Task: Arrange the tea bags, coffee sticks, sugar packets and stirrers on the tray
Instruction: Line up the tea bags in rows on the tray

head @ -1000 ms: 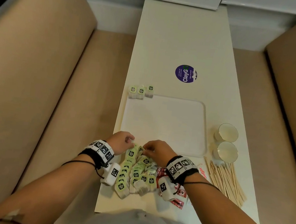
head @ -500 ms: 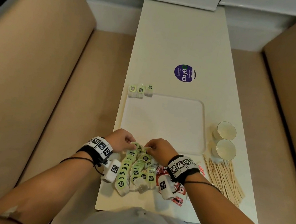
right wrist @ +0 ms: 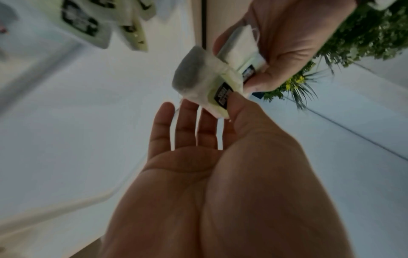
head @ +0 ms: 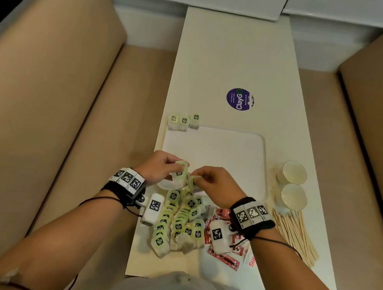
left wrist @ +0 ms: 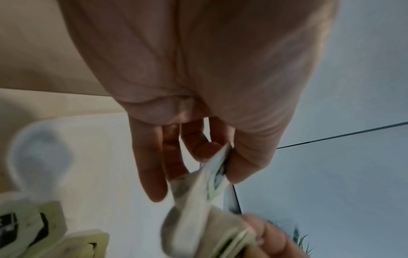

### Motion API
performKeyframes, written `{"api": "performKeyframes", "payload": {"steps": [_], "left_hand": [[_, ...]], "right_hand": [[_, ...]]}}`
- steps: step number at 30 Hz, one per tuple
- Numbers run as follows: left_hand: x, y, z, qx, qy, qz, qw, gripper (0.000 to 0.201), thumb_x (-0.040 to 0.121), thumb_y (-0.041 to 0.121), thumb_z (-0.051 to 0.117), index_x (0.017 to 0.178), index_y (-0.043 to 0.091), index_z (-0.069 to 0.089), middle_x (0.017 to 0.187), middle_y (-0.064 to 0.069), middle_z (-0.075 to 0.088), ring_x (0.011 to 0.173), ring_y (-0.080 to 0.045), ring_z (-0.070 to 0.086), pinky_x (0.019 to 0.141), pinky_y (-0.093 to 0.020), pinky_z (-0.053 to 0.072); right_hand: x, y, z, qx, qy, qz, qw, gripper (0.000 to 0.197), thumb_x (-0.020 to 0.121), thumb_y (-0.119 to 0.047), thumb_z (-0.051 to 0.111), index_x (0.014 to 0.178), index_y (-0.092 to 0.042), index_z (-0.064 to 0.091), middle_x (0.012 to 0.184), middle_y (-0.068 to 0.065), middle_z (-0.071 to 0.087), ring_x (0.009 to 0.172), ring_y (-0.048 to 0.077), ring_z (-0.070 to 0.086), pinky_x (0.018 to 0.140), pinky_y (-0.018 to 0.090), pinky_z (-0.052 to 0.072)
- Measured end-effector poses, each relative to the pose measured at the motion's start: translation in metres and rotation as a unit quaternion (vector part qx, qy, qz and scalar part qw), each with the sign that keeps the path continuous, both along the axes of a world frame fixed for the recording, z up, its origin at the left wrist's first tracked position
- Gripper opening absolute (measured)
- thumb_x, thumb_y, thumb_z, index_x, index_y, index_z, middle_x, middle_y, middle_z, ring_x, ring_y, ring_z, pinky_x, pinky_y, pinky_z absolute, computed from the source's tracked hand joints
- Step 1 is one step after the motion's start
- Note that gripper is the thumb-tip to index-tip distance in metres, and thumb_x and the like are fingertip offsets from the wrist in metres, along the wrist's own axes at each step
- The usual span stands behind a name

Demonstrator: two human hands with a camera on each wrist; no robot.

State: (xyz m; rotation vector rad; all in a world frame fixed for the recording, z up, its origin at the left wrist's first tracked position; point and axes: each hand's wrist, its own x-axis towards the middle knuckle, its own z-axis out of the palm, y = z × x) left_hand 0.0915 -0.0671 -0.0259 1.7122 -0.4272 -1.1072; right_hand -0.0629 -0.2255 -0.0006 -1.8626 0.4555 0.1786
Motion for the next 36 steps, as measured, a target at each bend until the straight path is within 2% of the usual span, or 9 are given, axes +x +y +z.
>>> {"api": "performKeyframes", "payload": {"steps": [3, 8, 13, 17, 21, 23, 26, 31, 36], "left_hand": [[-0.004, -0.006, 0.004, -0.017, 0.023, 0.017, 0.999, 0.016, 0.095, 0.013, 0.064, 0.098, 0.019, 0.079, 0.095, 0.005, 0.077, 0.084, -0.014, 0.069, 0.072, -0.031, 0.055], [-0.006, -0.010, 0.001, -0.065, 0.045, 0.072, 0.994, 0.020, 0.097, 0.009, 0.059, 0.095, 0.015, 0.078, 0.099, -0.008, 0.077, 0.095, -0.024, 0.069, 0.089, -0.039, 0.054], [-0.013, -0.008, 0.003, -0.069, 0.058, 0.043, 0.995, 0.031, 0.104, 0.014, 0.051, 0.083, 0.014, 0.074, 0.072, -0.005, 0.072, 0.064, -0.018, 0.066, 0.063, -0.032, 0.056], [-0.022, -0.010, 0.007, -0.059, 0.074, 0.031, 0.995, 0.025, 0.105, 0.016, 0.050, 0.094, 0.009, 0.072, 0.074, -0.003, 0.073, 0.066, -0.016, 0.068, 0.064, -0.029, 0.057], [-0.026, -0.010, 0.005, -0.055, 0.134, 0.063, 0.987, 0.024, 0.105, 0.019, 0.050, 0.100, 0.010, 0.071, 0.086, -0.010, 0.073, 0.076, -0.023, 0.069, 0.070, -0.041, 0.061], [-0.027, -0.008, 0.005, -0.046, 0.176, 0.067, 0.981, 0.031, 0.105, 0.031, 0.049, 0.107, 0.007, 0.069, 0.097, -0.016, 0.072, 0.085, -0.030, 0.071, 0.075, -0.047, 0.061], [-0.026, -0.001, 0.008, -0.041, 0.207, 0.025, 0.977, 0.044, 0.098, 0.045, 0.053, 0.111, 0.005, 0.066, 0.102, -0.021, 0.071, 0.093, -0.037, 0.070, 0.072, -0.041, 0.063], [-0.024, 0.012, 0.007, -0.070, 0.134, -0.034, 0.988, 0.015, 0.094, 0.011, 0.066, 0.108, 0.008, 0.066, 0.094, -0.016, 0.072, 0.079, -0.024, 0.072, 0.063, -0.028, 0.059], [-0.023, 0.014, 0.005, -0.052, 0.091, 0.008, 0.994, 0.012, 0.096, 0.009, 0.064, 0.107, 0.007, 0.068, 0.087, -0.011, 0.074, 0.075, -0.021, 0.072, 0.063, -0.032, 0.062]], "right_hand": [[0.004, 0.004, 0.010, 0.031, -0.029, -0.012, 0.999, 0.013, 0.097, -0.017, 0.063, 0.101, -0.017, 0.076, 0.095, 0.002, 0.077, 0.090, 0.020, 0.074, 0.092, 0.040, 0.058], [0.009, 0.010, 0.024, 0.066, -0.045, -0.020, 0.997, 0.015, 0.095, -0.010, 0.062, 0.100, -0.013, 0.076, 0.094, 0.011, 0.076, 0.087, 0.031, 0.074, 0.086, 0.049, 0.061], [0.012, 0.011, 0.032, 0.063, -0.040, -0.003, 0.997, 0.019, 0.095, -0.009, 0.059, 0.099, -0.016, 0.076, 0.091, 0.012, 0.076, 0.080, 0.038, 0.072, 0.079, 0.050, 0.062], [0.014, 0.012, 0.022, 0.030, -0.030, -0.011, 0.999, 0.017, 0.096, -0.014, 0.061, 0.100, -0.021, 0.076, 0.093, 0.003, 0.077, 0.083, 0.032, 0.073, 0.084, 0.052, 0.059], [0.013, 0.009, 0.014, -0.002, -0.023, -0.003, 1.000, 0.018, 0.098, -0.019, 0.063, 0.110, -0.023, 0.075, 0.094, 0.000, 0.077, 0.080, 0.020, 0.074, 0.082, 0.043, 0.061], [0.013, 0.008, 0.008, -0.019, -0.021, -0.015, 0.999, 0.018, 0.096, -0.020, 0.066, 0.112, -0.023, 0.074, 0.096, -0.002, 0.076, 0.083, 0.018, 0.073, 0.082, 0.043, 0.061], [0.017, 0.008, 0.001, -0.029, -0.022, -0.049, 0.998, 0.014, 0.094, -0.022, 0.069, 0.107, -0.021, 0.074, 0.093, -0.002, 0.076, 0.080, 0.018, 0.073, 0.079, 0.043, 0.061], [0.022, 0.013, -0.002, -0.009, -0.039, -0.080, 0.996, 0.007, 0.093, -0.018, 0.072, 0.099, -0.020, 0.074, 0.093, -0.001, 0.074, 0.072, 0.024, 0.074, 0.074, 0.043, 0.062], [0.024, 0.016, -0.006, 0.014, -0.039, -0.088, 0.995, 0.018, 0.093, -0.022, 0.072, 0.111, -0.022, 0.069, 0.094, 0.002, 0.066, 0.072, 0.022, 0.071, 0.076, 0.044, 0.062]]}}
